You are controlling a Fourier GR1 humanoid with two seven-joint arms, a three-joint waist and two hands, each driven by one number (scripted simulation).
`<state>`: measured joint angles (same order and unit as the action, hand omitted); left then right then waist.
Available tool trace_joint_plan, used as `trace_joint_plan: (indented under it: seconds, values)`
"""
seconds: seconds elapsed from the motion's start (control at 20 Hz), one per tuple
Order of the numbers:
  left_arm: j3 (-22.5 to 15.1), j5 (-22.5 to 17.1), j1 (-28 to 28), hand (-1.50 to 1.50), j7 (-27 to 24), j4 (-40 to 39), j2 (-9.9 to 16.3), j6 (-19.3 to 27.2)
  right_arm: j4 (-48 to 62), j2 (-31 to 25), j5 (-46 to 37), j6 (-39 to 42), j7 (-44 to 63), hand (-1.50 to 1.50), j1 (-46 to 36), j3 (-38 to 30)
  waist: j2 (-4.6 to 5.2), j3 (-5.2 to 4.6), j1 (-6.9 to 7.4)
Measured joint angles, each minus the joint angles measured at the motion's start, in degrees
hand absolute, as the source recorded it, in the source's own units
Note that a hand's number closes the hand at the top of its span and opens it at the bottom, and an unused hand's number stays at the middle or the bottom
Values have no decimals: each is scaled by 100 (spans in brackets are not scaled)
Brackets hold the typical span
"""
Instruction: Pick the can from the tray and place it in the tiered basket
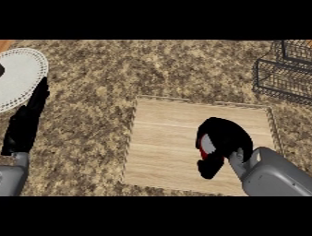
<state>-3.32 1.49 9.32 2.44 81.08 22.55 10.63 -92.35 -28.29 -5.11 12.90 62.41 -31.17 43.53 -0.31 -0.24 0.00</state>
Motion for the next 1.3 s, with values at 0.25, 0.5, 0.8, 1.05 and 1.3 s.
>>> trace_joint_plan:
  seconds: [0.25, 0.5, 0.8, 1.05, 1.3]
  values:
    - [-13, 126, -23, 0, 76, 58, -122, 11, -209, 206, -102, -110, 100, 150, 80, -389, 13, 16, -6]
    - [-51, 178, 49, 0, 114, 94, -186, -14, 684, 875, -1002, -685, -53, 150, -488, -646, 44, 20, 89]
    - [1, 170, -38, 0, 46, 117, -181, -38, 1121, 1296, -2161, -1934, -324, 150, -989, -1182, 33, 23, 82]
    - [62, 178, -78, 0, 18, 95, -178, -30, 989, 1150, -3145, -2548, -351, 150, -1445, -1622, 9, 20, 13]
    - [93, 219, -110, 0, -28, 27, -226, -19, 755, 961, -3851, -2547, -192, 150, -1928, -2082, 3, 19, -18]
